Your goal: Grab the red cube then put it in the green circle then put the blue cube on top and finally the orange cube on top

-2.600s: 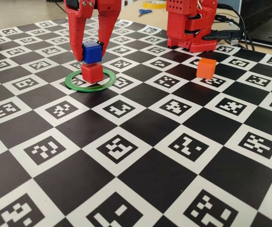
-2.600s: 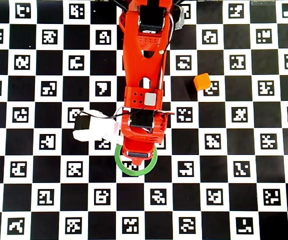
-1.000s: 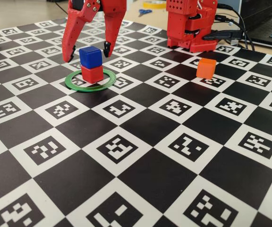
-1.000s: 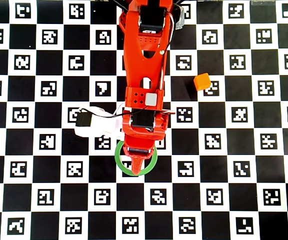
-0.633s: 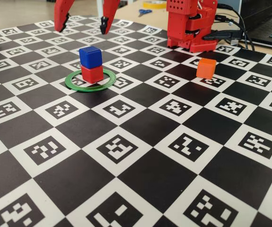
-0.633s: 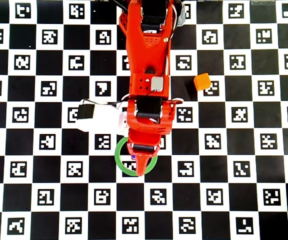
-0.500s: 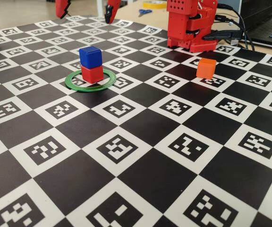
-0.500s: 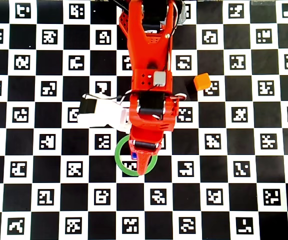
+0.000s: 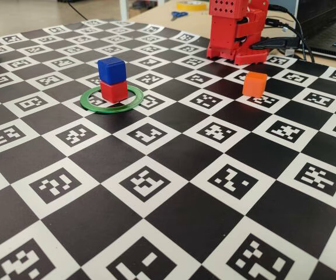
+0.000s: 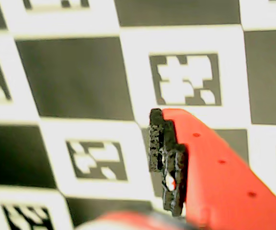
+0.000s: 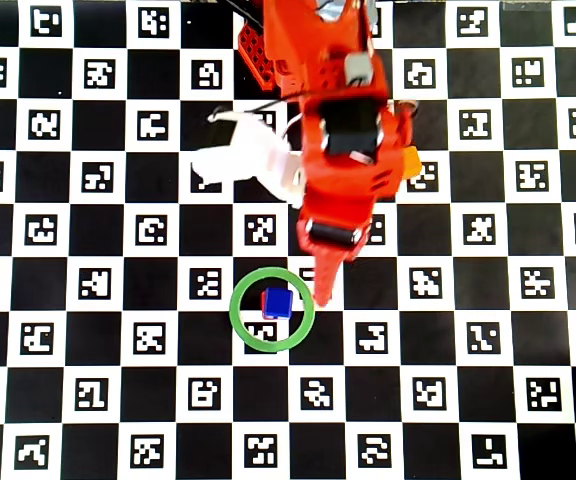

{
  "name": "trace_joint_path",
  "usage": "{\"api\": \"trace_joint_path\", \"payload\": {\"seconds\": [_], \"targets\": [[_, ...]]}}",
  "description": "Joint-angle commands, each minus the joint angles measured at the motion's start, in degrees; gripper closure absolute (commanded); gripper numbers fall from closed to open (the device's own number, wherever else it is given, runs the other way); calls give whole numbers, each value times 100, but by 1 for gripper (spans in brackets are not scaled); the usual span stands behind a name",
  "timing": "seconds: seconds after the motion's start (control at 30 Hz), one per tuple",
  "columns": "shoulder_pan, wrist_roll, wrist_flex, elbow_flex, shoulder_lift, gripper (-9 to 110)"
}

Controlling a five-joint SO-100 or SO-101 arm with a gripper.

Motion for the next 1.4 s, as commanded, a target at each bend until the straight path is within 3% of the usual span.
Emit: {"api": "trace_joint_path", "payload": {"seconds": [0.0, 0.53, 1.37], "targets": [[-431, -26, -141, 255, 703, 59], [-2303, 1099, 316, 949, 220, 63], [-3463, 1556, -1898, 3946, 677, 62]]}}
